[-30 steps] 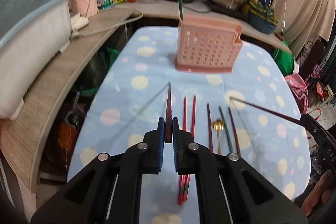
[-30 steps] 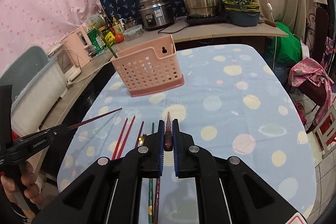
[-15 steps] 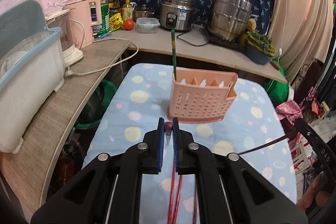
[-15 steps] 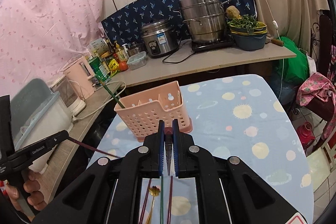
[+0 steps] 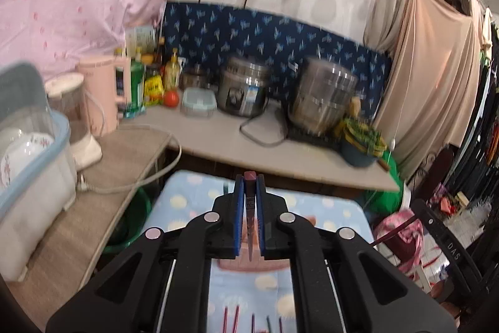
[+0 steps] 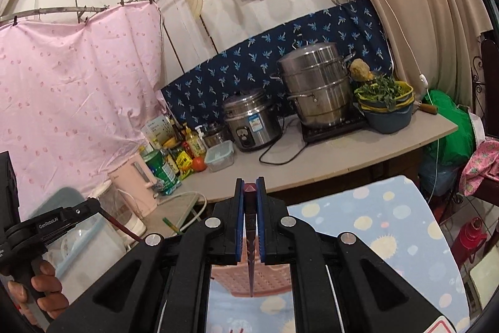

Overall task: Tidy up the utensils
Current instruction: 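Lift both dark red chopsticks and carry them over the pink basket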

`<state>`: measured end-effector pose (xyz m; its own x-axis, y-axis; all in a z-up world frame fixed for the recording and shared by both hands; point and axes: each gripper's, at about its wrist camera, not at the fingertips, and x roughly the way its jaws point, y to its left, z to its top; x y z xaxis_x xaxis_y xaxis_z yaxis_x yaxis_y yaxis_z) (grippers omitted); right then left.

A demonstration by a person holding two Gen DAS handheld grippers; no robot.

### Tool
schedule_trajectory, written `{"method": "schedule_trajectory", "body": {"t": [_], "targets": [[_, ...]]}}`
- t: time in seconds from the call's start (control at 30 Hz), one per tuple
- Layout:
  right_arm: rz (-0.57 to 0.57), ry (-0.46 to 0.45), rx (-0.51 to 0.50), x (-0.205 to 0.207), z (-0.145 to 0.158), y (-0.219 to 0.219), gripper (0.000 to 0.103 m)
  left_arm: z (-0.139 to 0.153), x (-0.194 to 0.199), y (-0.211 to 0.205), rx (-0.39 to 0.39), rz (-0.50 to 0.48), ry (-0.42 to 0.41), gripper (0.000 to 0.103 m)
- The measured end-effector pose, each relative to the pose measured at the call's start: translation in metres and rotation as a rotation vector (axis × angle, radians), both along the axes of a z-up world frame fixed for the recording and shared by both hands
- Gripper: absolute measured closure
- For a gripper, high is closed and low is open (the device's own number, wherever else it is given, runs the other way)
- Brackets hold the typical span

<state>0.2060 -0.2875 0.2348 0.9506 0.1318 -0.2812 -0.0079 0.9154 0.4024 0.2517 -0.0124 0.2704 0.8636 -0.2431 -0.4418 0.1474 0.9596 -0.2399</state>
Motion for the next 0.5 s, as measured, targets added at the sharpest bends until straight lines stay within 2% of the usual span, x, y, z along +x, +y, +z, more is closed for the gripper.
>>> {"method": "schedule_trajectory", "body": {"t": [0.1, 0.2, 0.3, 0.5], "targets": [[-0.019, -0.034, -0.005, 0.019, 0.012, 0.003, 0.096, 0.021, 0.010, 0.001, -0.015, 0.024, -0.083, 0.096], [-0.033, -0.039, -0.010, 0.040, 0.012, 0.004, 0.096, 0.024, 0.026, 0.002, -0.024, 0.043, -0.110, 0.096], [-0.033, -0.001, -0.011, 0.061, -0.006, 0.005, 0.096, 0.010, 0.041, 0.000, -0.018, 0.043, -0.081, 0.096], [-0.008, 0.113, 0.042, 0.091, -0.053, 0.007, 0.096, -0.040, 0.064, -0.006, 0.006, 0.045, 0.001, 0.096]]}}
